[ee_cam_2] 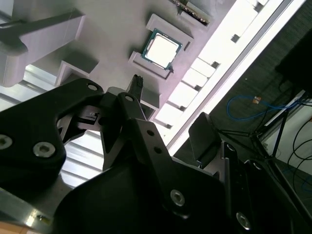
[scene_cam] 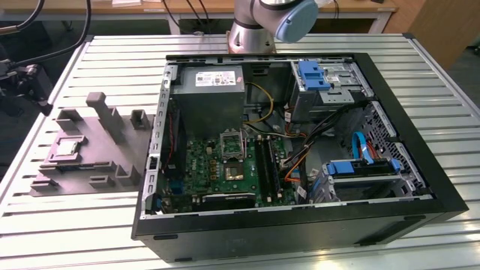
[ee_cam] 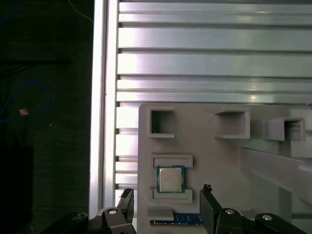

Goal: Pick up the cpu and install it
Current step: 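Pick up the cpu and move it towards the insertion slot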

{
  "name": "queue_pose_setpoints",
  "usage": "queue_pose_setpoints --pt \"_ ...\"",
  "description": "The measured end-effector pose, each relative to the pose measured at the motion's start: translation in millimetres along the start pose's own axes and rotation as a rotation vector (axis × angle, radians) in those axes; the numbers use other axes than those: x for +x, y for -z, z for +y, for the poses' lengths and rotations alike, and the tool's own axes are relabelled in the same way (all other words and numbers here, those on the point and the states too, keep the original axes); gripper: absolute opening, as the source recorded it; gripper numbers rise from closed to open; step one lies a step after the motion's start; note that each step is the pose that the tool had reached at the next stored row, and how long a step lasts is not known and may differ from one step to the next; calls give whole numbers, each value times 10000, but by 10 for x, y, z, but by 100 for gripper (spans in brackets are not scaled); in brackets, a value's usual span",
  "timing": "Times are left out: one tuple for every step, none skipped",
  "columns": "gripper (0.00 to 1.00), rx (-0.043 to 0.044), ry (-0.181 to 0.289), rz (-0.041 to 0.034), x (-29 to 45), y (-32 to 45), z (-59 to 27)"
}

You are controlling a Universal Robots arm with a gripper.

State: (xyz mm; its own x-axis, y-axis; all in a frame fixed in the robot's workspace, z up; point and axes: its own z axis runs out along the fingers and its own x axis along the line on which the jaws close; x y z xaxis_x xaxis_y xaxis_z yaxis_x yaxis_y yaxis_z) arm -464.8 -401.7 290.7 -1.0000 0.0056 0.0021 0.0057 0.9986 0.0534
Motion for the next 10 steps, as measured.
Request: queue_pose_setpoints --pt "65 1 3 1 -1 -10 -4" --pt "65 1 19 2 -1 -22 -8" --pt "65 1 59 5 -1 -35 -11" --pt "65 1 118 8 -1 -47 -14" --pt "65 1 168 10 -2 -57 -15" --pt "65 1 181 11 -5 -63 -16" --pt "65 2 183 12 -7 -66 -16" --pt "65 3 182 13 -8 -69 -16" --pt "65 4 182 12 -11 -73 -16" --pt "65 6 181 11 -13 -76 -17"
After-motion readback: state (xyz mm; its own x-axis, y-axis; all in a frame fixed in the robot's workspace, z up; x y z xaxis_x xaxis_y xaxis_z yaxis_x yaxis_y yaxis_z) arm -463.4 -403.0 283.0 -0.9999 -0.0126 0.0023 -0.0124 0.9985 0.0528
